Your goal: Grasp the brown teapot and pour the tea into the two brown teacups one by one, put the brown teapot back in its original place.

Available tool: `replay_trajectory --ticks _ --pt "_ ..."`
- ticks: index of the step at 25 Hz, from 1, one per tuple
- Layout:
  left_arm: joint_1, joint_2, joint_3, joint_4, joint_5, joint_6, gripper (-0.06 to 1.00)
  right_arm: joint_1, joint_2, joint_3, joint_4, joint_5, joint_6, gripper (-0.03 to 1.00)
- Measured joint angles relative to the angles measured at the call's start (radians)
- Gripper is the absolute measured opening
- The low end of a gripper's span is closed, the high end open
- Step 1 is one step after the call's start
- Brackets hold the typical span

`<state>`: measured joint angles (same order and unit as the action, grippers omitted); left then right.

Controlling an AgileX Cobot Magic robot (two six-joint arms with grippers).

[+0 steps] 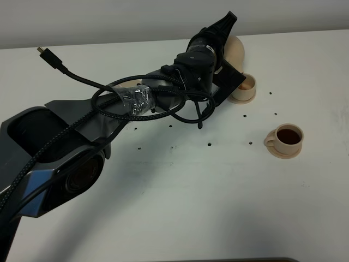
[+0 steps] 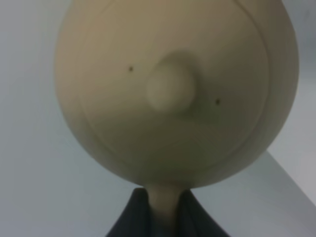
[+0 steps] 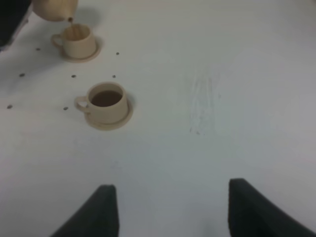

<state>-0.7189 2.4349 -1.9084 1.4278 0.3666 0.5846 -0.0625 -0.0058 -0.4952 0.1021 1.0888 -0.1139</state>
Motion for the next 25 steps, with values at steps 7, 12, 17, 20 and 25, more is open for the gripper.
replay_trajectory --ticks 7,12,17,20,25 --pt "-0.003 0.01 0.0 0.026 -0.005 0.0 0.13 0.0 0.0 0.0 0.0 0.0 0.0 0.48" --pt "-0.003 0.011 0.0 0.045 -0.004 0.0 0.13 0.0 0.0 0.0 0.0 0.0 0.0 0.48" --pt "-0.003 0.013 0.0 0.071 -0.004 -0.006 0.13 0.0 0.0 0.0 0.0 0.0 0.0 0.48" --pt "-0.003 0.013 0.0 0.071 -0.004 -0.007 0.13 0.0 0.0 0.0 0.0 0.0 0.0 0.48" --pt "-0.003 0.013 0.0 0.098 -0.004 -0.019 0.13 0.0 0.0 0.0 0.0 0.0 0.0 0.48"
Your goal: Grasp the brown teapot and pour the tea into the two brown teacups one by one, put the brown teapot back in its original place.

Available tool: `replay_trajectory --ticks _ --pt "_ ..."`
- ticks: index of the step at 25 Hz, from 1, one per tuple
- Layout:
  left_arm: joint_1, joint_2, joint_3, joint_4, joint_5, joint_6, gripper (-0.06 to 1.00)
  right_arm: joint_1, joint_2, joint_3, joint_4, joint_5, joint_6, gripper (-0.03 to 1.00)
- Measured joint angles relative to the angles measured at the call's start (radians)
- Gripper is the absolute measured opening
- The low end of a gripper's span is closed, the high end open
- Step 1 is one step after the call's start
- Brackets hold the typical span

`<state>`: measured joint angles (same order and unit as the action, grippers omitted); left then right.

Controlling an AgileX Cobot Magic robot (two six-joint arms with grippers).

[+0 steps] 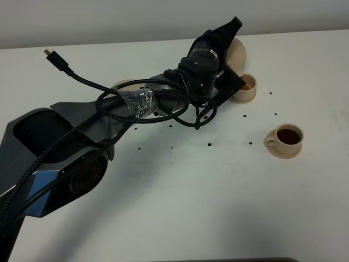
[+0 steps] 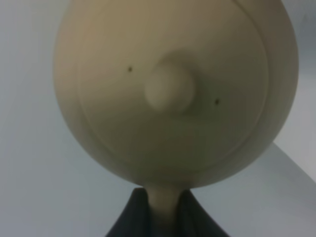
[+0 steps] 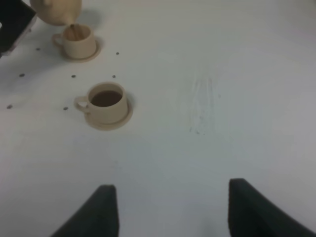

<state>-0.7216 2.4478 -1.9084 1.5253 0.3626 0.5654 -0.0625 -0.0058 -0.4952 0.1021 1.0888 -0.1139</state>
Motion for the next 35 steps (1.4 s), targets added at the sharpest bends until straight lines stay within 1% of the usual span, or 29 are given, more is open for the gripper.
replay_trajectory --ticks 5,14,24,35 --pt "-0.005 0.0 0.0 0.039 0.001 -0.028 0.13 0.0 0.0 0.0 0.0 0.0 0.0 0.48" --pt "-0.01 -0.007 0.0 0.057 -0.003 -0.034 0.13 0.0 0.0 0.0 0.0 0.0 0.0 0.48" --pt "-0.01 -0.012 0.0 0.096 -0.005 -0.034 0.13 0.0 0.0 0.0 0.0 0.0 0.0 0.48" --pt "-0.01 -0.012 0.0 0.11 -0.003 -0.034 0.13 0.0 0.0 0.0 0.0 0.0 0.0 0.48"
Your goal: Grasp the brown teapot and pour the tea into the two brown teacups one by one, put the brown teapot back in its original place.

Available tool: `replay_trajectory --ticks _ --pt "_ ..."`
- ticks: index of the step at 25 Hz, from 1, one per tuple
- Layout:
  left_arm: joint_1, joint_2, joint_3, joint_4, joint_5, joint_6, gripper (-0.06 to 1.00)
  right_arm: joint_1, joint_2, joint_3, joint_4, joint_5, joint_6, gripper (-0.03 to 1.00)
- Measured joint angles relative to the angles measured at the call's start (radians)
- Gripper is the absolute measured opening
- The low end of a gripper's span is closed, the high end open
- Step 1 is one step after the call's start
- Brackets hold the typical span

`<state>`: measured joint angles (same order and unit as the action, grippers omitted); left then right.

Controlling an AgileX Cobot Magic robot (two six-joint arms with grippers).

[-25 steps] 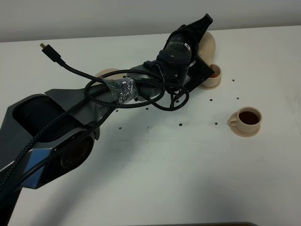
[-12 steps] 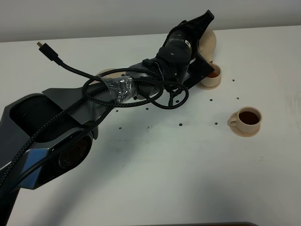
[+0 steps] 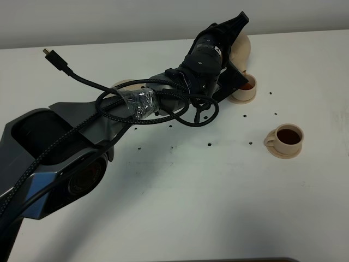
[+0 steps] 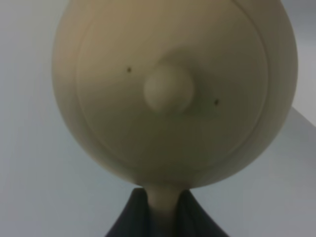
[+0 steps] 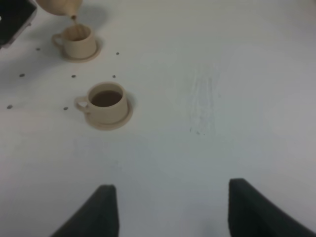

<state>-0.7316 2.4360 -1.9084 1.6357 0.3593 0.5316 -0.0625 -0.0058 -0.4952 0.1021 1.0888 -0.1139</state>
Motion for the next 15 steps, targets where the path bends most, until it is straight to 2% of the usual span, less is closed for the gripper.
replay_trajectory --ticks 15 --pt "0.0 0.0 0.0 0.052 -0.004 -0.001 0.13 0.0 0.0 0.0 0.0 0.0 0.0 0.48"
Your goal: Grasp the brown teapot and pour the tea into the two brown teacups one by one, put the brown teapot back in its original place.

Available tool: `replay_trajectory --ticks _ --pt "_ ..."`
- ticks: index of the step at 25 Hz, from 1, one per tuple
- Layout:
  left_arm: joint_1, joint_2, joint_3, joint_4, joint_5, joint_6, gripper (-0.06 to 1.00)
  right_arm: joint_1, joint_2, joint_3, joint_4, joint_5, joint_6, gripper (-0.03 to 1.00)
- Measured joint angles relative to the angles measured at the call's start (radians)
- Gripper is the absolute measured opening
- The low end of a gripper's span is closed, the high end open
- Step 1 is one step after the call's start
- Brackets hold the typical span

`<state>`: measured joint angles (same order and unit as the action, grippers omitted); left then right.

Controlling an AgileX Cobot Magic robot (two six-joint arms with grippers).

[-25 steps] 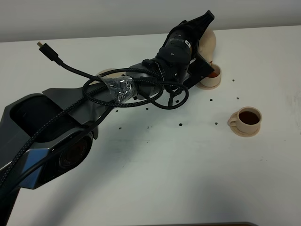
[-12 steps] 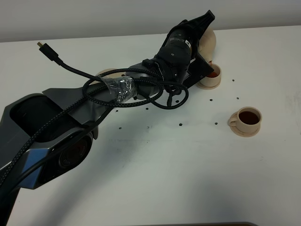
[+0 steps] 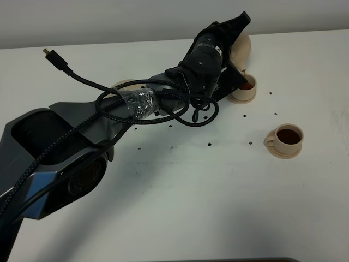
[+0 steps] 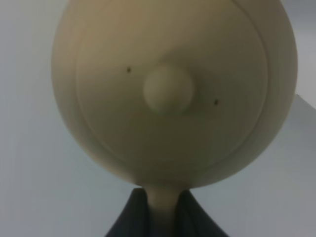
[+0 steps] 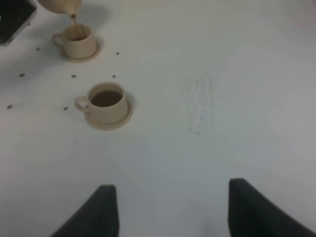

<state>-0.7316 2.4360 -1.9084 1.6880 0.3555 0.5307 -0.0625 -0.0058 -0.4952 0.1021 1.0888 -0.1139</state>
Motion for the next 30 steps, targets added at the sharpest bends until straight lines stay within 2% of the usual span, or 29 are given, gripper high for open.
replay_trajectory --ticks 18,30 --pt "0.0 0.0 0.0 0.06 -0.01 -0.001 0.13 0.0 0.0 0.0 0.0 0.0 0.0 0.48" --pt "0.0 0.0 0.0 0.065 -0.024 -0.002 0.13 0.0 0.0 0.0 0.0 0.0 0.0 0.48"
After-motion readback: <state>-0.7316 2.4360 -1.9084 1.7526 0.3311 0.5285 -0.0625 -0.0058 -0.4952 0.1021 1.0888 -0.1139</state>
